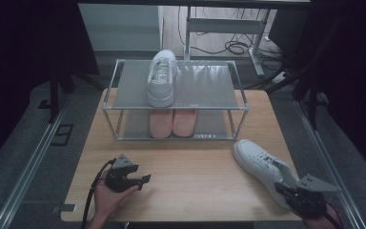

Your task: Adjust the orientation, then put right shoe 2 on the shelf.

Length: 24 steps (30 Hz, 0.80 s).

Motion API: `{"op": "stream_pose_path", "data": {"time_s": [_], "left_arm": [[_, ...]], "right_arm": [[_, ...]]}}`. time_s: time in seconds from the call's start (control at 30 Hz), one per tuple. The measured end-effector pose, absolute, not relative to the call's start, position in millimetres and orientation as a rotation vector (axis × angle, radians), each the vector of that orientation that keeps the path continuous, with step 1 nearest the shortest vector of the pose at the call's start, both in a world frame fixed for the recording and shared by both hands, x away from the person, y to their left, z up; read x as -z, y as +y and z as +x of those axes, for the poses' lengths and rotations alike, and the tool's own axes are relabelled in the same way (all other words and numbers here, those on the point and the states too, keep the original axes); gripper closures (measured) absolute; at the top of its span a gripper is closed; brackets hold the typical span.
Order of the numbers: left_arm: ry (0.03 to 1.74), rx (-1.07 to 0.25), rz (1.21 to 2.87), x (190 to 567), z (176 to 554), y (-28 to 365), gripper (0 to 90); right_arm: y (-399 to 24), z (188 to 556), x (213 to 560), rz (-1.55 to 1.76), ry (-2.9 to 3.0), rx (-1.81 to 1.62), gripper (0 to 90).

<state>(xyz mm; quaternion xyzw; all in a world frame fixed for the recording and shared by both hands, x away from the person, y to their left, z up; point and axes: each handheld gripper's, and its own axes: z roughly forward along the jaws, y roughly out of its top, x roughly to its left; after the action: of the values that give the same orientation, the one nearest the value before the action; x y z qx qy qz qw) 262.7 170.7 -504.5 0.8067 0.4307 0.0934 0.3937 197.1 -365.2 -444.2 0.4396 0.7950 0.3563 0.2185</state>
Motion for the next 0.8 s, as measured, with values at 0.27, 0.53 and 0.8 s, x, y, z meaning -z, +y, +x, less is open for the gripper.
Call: {"op": "stream_pose_path", "data": {"time_s": [0.27, 0.53, 0.8], "left_arm": [[1.096, -0.239, 2.047, 504.3, 262.7, 172.6, 33.5], [1.094, -0.240, 2.042, 504.1, 263.3, 171.4, 33.5], [1.094, -0.239, 2.044, 504.5, 263.2, 170.7, 33.5]], "right_arm": [[-372.4, 222.8, 429.3, 1.229, 2.194, -1.058, 90.0], [-388.0, 238.4, 430.6, 1.275, 2.184, -1.093, 88.9], [-403.6, 244.6, 431.6, 1.316, 2.168, -1.060, 88.2]]}}
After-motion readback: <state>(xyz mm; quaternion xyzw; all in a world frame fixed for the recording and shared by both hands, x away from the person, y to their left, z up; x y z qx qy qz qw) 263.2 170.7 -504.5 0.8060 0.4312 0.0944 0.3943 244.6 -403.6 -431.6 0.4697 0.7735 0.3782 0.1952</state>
